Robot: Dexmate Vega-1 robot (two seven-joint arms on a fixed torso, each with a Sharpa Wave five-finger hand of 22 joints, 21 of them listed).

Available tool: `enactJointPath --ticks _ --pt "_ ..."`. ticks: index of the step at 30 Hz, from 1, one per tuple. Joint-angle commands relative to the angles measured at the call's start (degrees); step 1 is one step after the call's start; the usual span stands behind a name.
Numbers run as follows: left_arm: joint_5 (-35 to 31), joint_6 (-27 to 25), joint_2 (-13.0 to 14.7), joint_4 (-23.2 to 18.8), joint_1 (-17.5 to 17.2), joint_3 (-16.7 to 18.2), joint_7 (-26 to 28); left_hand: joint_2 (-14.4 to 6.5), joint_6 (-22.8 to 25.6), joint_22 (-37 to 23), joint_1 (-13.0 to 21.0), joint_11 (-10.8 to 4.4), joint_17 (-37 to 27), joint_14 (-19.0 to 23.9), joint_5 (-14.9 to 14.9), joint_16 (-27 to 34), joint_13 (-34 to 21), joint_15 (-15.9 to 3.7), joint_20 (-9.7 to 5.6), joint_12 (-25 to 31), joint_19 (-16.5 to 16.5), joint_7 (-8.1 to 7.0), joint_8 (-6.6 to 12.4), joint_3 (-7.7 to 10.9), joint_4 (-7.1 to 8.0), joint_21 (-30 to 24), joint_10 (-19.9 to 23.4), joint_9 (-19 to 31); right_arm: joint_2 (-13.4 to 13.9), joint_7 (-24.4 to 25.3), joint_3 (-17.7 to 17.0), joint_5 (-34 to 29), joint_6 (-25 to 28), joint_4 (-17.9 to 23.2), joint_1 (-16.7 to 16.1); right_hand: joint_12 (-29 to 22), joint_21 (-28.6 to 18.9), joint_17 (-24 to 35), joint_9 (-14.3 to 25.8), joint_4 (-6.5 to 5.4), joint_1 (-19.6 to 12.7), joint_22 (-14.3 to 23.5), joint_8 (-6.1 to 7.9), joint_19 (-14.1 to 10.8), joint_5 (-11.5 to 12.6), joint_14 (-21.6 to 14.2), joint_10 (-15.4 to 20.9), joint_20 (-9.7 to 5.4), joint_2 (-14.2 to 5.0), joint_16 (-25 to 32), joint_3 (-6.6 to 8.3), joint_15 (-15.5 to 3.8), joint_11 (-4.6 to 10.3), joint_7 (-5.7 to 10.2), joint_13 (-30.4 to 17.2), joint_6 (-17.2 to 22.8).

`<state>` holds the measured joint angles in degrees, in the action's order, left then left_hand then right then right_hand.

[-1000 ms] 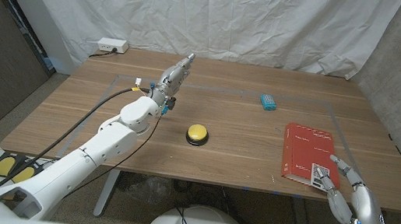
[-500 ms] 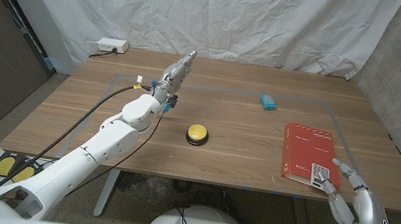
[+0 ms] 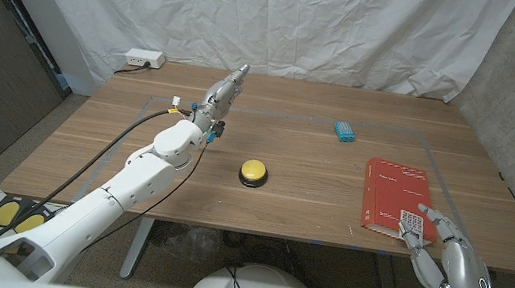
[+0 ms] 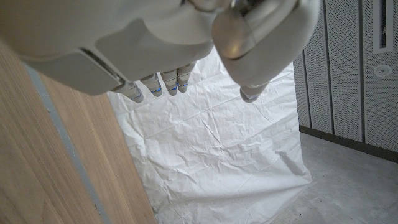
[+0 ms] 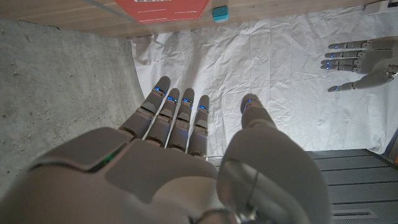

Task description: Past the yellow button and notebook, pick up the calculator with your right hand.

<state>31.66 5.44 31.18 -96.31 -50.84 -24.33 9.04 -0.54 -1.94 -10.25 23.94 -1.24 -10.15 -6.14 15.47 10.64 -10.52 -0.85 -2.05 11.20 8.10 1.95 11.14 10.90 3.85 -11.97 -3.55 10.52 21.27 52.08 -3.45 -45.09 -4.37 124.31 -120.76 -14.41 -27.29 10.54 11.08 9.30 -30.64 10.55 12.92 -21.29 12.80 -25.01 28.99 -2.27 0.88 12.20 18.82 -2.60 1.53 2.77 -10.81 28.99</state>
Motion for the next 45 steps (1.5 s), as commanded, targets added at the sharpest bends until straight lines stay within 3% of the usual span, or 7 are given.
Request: enactJointPath --ticks 1,20,35,45 --pt "-0.25 -0.06 0.25 -0.99 -0.48 -0.02 0.39 -0.06 -0.24 -0.19 0.39 -0.32 -0.15 -0.36 -0.16 -0.07 -0.11 0.25 -3.63 0.10 0.47 -0.25 0.02 -0.33 0.18 0.33 -0.31 0.21 3.56 3.11 2.33 -2.56 6.48 0.19 -0.91 -0.18 0.36 0.38 0.22 -0.05 -1.18 0.08 -0.29 -1.06 0.47 -1.29 0.02 -3.46 0.26 0.49 0.44 -4.12 1.58 1.95 -0.32 0.13" --pt "-0.60 0.45 0.35 -1.63 0.20 -0.01 -0.27 -0.24 0.02 -0.22 0.44 -0.35 -0.17 -0.21 -0.25 0.00 -0.12 0.06 -3.40 0.26 0.40 -0.34 0.13 -0.45 0.21 0.29 0.06 0.22 7.53 8.39 6.86 -5.32 15.41 -1.19 0.45 -0.20 0.70 0.53 0.37 0.60 -3.77 0.04 -0.48 -1.86 1.27 -1.72 0.19 -4.68 1.28 0.27 1.08 -5.45 2.56 3.62 -0.59 -0.03" --pt "-1.05 0.30 -0.17 -1.62 0.76 -0.70 -0.43 -0.37 0.00 -0.24 0.45 -0.43 -0.19 -0.33 -0.33 -0.04 -0.13 0.15 -3.20 0.18 0.54 -0.37 0.11 -0.61 0.25 0.33 -0.17 0.22 10.68 7.56 9.13 -5.19 22.81 -0.02 0.29 0.08 1.03 0.68 0.47 0.60 -5.23 0.04 -0.79 -1.96 1.78 -1.56 -0.54 -4.85 1.52 0.08 1.54 -5.64 2.52 3.74 -0.73 -0.74" --pt "-1.53 0.32 -0.20 -2.31 0.86 -0.70 0.00 -0.43 -0.10 -0.25 0.45 -0.51 -0.20 -0.47 -0.37 -0.07 -0.13 0.18 -3.09 0.14 0.62 -0.35 0.07 -0.71 0.27 0.35 -0.30 0.22 11.94 7.31 11.31 -6.36 28.56 0.11 0.94 0.41 1.63 0.76 0.60 1.13 -9.51 0.04 -1.20 -1.81 2.74 -1.12 -1.65 -5.06 1.14 -0.28 3.14 -6.00 3.16 4.24 -0.99 -2.10"
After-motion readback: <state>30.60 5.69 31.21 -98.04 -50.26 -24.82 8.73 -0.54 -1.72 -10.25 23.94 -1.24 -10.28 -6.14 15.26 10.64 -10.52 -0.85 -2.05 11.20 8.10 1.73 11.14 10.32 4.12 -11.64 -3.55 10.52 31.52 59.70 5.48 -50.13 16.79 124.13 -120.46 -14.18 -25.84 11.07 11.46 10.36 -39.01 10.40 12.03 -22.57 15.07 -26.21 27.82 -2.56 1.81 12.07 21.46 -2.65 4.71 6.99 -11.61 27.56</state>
